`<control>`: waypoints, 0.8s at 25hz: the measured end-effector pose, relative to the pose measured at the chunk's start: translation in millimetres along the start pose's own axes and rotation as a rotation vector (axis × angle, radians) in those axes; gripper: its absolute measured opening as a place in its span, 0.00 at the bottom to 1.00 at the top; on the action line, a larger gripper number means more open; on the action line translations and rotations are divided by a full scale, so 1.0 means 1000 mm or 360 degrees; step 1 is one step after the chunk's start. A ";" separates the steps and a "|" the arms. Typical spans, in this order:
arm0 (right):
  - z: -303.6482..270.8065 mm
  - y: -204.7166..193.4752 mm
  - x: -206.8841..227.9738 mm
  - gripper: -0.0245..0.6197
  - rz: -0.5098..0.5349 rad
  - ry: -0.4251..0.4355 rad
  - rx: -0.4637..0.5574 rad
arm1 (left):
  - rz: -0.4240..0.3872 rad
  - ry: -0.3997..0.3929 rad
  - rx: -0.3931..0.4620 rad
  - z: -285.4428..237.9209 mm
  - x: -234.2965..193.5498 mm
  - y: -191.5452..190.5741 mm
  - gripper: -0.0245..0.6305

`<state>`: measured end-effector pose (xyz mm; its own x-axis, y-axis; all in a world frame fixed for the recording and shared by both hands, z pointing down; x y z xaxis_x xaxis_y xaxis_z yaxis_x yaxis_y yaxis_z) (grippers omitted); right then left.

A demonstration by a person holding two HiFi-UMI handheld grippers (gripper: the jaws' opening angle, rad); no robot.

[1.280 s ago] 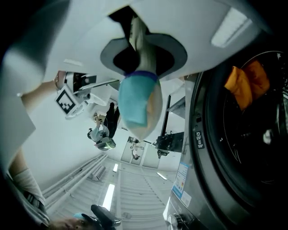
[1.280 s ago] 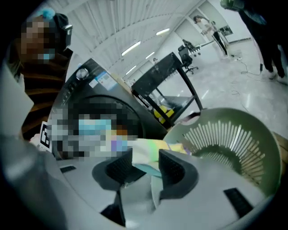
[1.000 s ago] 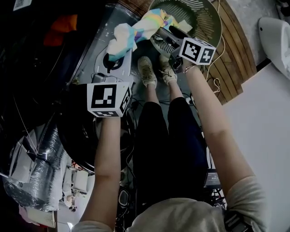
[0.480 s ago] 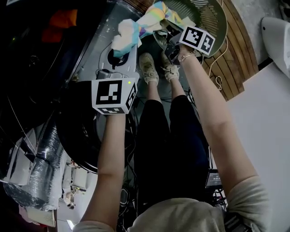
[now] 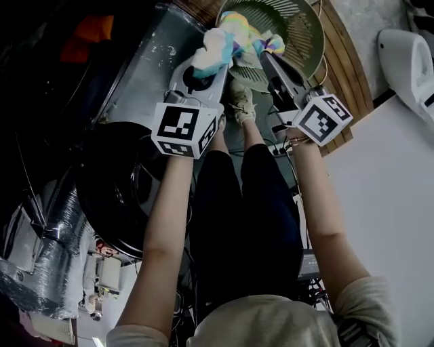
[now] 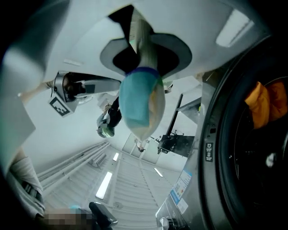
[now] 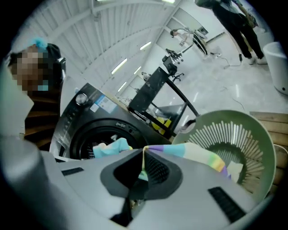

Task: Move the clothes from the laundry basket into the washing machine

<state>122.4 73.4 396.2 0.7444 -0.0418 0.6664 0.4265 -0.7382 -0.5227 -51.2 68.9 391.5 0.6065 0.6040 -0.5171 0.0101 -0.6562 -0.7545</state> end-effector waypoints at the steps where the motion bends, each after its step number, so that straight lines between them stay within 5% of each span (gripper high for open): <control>1: 0.008 0.007 -0.010 0.06 0.0014 0.0039 0.0028 | -0.0001 -0.0061 0.0027 -0.002 0.007 0.001 0.13; 6: 0.020 0.028 -0.050 0.06 0.0139 0.0215 0.0031 | -0.0085 -0.0323 -0.0008 -0.019 0.032 0.003 0.41; 13: 0.019 0.033 -0.066 0.06 0.0156 0.0255 0.0030 | -0.0256 -0.0336 0.0057 -0.035 0.037 0.017 0.43; 20: 0.016 0.037 -0.054 0.06 0.0167 0.0160 0.0043 | -0.0301 -0.0344 -0.0091 -0.042 0.046 0.006 0.42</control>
<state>106.5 59.6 332.6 0.7309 -0.1861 0.6566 0.3635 -0.7081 -0.6054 10.2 73.2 380.5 0.4062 0.7962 -0.4483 0.1552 -0.5436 -0.8249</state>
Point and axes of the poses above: the fingertips, and each gripper's own axes: z backward along the fingers, x to its right, y out of its top, the point moved 7 cm from there along z, backward along the fingers, and after that the axes turned 12 degrees about -y, right-handed, at the moved point
